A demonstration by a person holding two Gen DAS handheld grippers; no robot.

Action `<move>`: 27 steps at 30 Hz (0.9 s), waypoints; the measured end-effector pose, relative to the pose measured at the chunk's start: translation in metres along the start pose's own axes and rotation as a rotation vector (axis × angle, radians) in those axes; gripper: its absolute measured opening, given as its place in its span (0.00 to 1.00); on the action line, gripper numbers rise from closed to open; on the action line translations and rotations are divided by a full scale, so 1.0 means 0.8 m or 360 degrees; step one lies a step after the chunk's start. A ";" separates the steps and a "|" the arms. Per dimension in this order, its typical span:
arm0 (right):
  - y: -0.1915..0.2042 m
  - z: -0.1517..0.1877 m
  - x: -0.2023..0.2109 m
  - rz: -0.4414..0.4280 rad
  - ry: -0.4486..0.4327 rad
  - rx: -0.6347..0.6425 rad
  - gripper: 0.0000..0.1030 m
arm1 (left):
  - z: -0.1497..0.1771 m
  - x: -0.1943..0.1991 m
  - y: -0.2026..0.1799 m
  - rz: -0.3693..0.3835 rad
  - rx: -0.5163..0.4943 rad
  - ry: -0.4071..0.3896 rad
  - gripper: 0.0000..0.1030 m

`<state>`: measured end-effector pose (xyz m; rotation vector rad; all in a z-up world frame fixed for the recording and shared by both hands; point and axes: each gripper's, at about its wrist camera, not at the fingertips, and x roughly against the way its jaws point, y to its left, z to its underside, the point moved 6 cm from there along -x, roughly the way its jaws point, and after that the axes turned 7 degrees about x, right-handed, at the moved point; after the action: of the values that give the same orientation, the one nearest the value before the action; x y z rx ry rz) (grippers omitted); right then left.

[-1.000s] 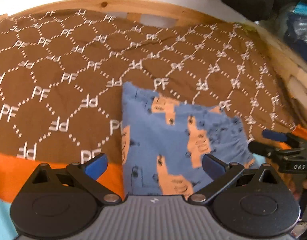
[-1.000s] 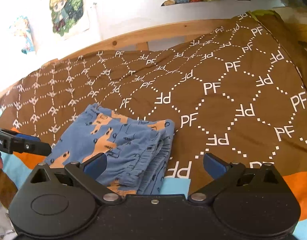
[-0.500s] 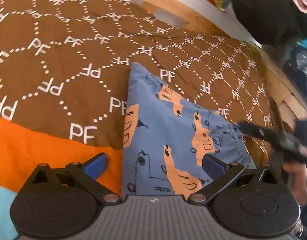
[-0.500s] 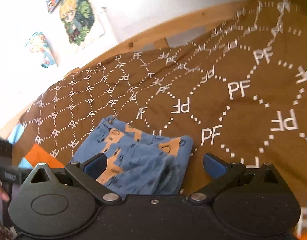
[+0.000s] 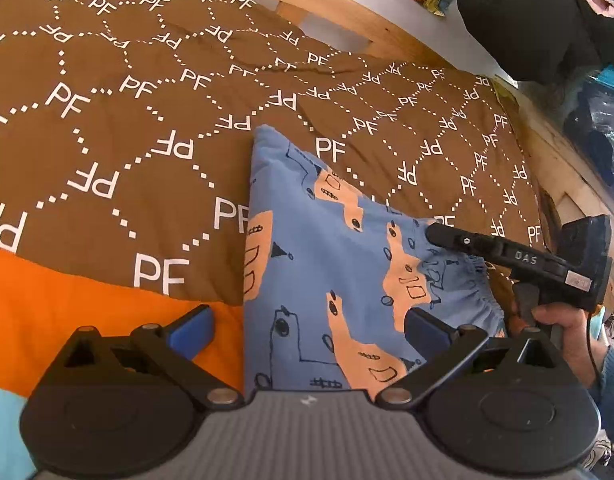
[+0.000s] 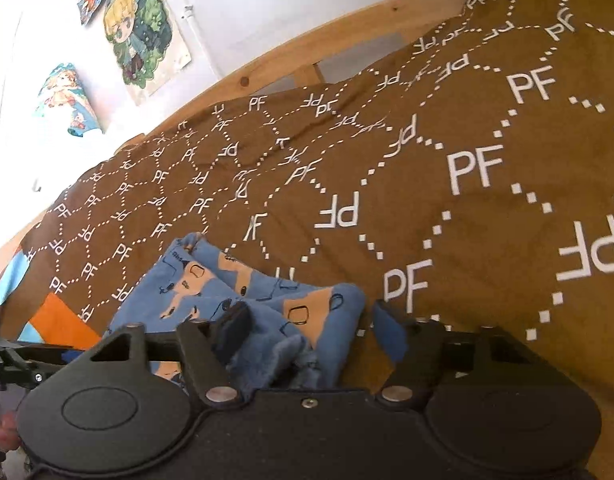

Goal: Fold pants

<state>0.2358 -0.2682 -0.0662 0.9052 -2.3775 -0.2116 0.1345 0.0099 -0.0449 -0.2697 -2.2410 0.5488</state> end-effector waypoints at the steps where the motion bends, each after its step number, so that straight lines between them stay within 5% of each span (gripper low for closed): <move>1: -0.002 0.000 0.000 -0.0007 -0.0002 -0.0013 0.63 | 0.000 0.001 0.000 0.0004 0.0007 -0.0002 1.00; 8: -0.006 0.000 0.000 -0.0039 -0.0003 -0.0053 0.63 | 0.003 0.005 0.002 0.0024 -0.0012 0.0018 0.99; 12: -0.007 0.001 -0.002 -0.0013 0.0007 -0.0059 0.47 | 0.004 0.005 -0.001 0.0011 -0.0031 0.0024 0.99; 18: -0.008 0.003 -0.004 -0.0024 0.0014 -0.0071 0.40 | 0.003 0.007 0.001 0.0023 -0.0006 0.0028 0.95; 27: -0.013 0.003 -0.002 -0.0087 -0.0015 -0.0135 0.44 | 0.002 0.014 0.009 0.0012 0.0106 0.0031 0.77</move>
<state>0.2413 -0.2756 -0.0726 0.9318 -2.3357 -0.3362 0.1259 0.0202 -0.0417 -0.2486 -2.1991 0.6209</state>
